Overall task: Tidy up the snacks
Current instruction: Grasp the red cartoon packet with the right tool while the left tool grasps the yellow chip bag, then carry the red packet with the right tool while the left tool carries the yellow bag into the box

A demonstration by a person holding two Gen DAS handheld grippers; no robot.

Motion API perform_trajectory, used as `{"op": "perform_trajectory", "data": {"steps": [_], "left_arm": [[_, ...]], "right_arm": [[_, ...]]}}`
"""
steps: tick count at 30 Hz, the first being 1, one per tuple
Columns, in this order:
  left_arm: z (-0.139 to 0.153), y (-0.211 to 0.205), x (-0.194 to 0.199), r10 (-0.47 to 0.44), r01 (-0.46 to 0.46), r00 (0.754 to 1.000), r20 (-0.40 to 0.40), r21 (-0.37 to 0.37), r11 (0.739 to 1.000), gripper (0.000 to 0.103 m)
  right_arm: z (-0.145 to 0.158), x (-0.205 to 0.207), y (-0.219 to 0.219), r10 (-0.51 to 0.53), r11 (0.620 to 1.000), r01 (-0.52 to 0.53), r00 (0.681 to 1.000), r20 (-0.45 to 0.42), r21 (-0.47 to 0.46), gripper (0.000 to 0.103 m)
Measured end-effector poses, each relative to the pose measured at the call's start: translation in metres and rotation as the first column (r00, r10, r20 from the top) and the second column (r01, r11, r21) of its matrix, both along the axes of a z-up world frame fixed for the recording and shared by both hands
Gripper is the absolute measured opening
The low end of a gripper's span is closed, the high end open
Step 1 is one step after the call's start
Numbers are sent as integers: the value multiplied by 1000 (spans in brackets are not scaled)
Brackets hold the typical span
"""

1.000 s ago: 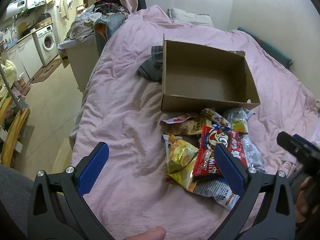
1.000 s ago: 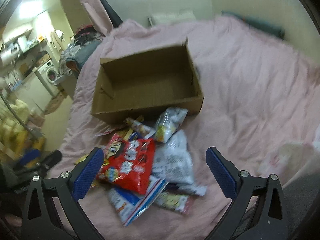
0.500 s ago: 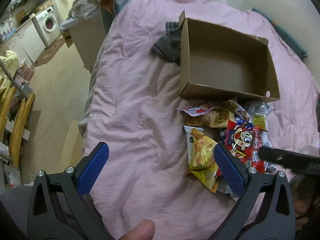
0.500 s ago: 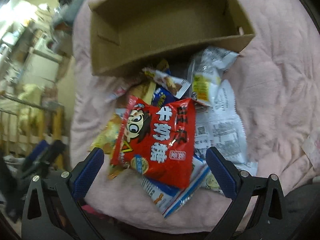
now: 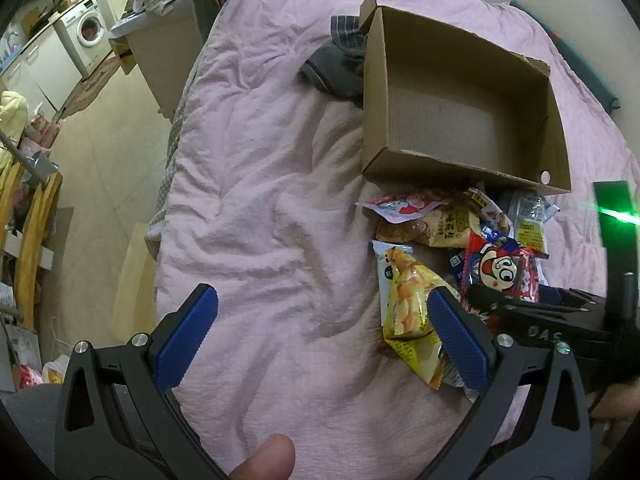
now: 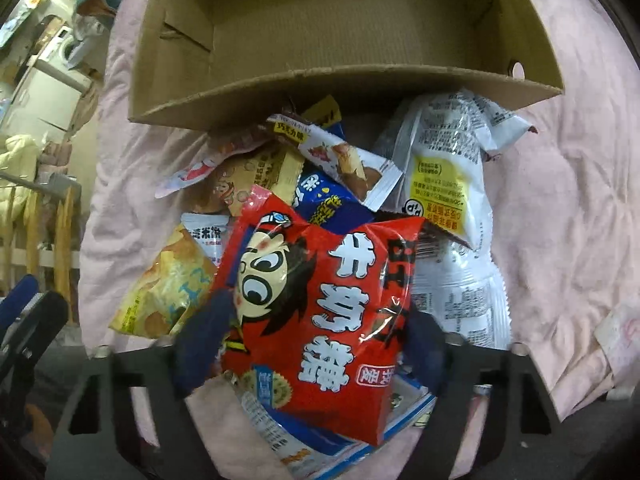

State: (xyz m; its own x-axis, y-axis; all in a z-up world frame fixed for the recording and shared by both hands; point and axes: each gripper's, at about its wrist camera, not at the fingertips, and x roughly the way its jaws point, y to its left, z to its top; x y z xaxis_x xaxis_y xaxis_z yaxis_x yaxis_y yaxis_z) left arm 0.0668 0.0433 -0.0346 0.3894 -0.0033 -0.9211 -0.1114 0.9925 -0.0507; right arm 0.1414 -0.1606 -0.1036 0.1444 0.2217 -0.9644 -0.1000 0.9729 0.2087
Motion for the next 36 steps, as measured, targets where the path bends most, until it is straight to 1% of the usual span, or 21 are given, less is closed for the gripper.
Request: {"op": "perform_trajectory", "data": {"steps": [1,3,6,10,12,13,16,17,19,22,24,25,27,28,30,31,32,33,34,36], "left_arm": [[-1,0,0,1,-1,1000,-5,-3,1000,103],[-4,-1,0,0,0,1000,-11,-8,1000,103],[-5,-4,1,-7,7,1000,-15,-8,1000,103],[-6,-7,1,-13,13,1000,-21,-4,1000,103],[-7,-7,2,-11,11,1000,-28,-6,1000,103],[-7,-6,2,-11,11,999,-30,-9,1000,103],[-11,-9,4,-22,21,999,-43,-21,1000,103],[-16,-11,6,-28,25,997,-68,-46,999,103],[-24,-15,8,-28,20,995,-101,-81,997,103],[-35,-30,8,-41,29,991,-124,-98,995,102],[-42,-42,8,-57,43,989,-140,-106,993,96],[-46,-47,9,-62,45,987,-151,-111,993,94],[-53,-57,12,-68,49,984,-166,-119,992,85],[-56,-61,13,-71,52,983,-168,-111,992,82],[-61,-67,17,-71,56,982,-173,-91,994,72],[-64,-69,19,-71,57,982,-175,-84,995,69],[-67,-71,20,-72,60,981,-178,-70,996,63],[-68,-72,21,-73,63,981,-177,-60,996,54],[-69,-73,21,-78,69,981,-177,-56,996,50],[-69,-74,21,-79,71,982,-170,-56,996,45]], "right_arm": [[3,-1,-4,6,1000,-6,1000,4,17,64],[11,-2,-14,12,998,-13,1000,15,66,53],[20,-6,-27,33,994,-38,999,42,106,42],[30,-14,-49,24,976,-38,997,67,215,37],[41,-19,-61,10,955,-42,994,110,294,35],[49,-22,-68,-3,945,-45,989,148,324,34],[59,-26,-90,-60,932,-20,976,210,362,33],[60,-26,-97,-82,929,-7,971,224,371,33],[59,-28,-111,-136,917,35,964,230,397,32],[59,-29,-121,-176,910,63,954,244,409,32],[59,-31,-125,-185,903,67,952,244,425,32],[61,-31,-130,-187,902,67,951,245,427,32],[60,-33,-128,-188,901,68,951,244,429,32],[60,-34,-129,-189,899,69,952,240,433,32],[60,-37,-131,-187,899,68,953,239,433,32],[61,-37,-131,-186,899,67,953,239,432,32],[62,-37,-131,-186,899,67,953,240,433,32],[62,-37,-132,-186,898,66,953,240,434,32],[61,-37,-132,-185,899,65,953,242,433,32],[61,-37,-134,-185,901,65,952,244,428,31]]}}
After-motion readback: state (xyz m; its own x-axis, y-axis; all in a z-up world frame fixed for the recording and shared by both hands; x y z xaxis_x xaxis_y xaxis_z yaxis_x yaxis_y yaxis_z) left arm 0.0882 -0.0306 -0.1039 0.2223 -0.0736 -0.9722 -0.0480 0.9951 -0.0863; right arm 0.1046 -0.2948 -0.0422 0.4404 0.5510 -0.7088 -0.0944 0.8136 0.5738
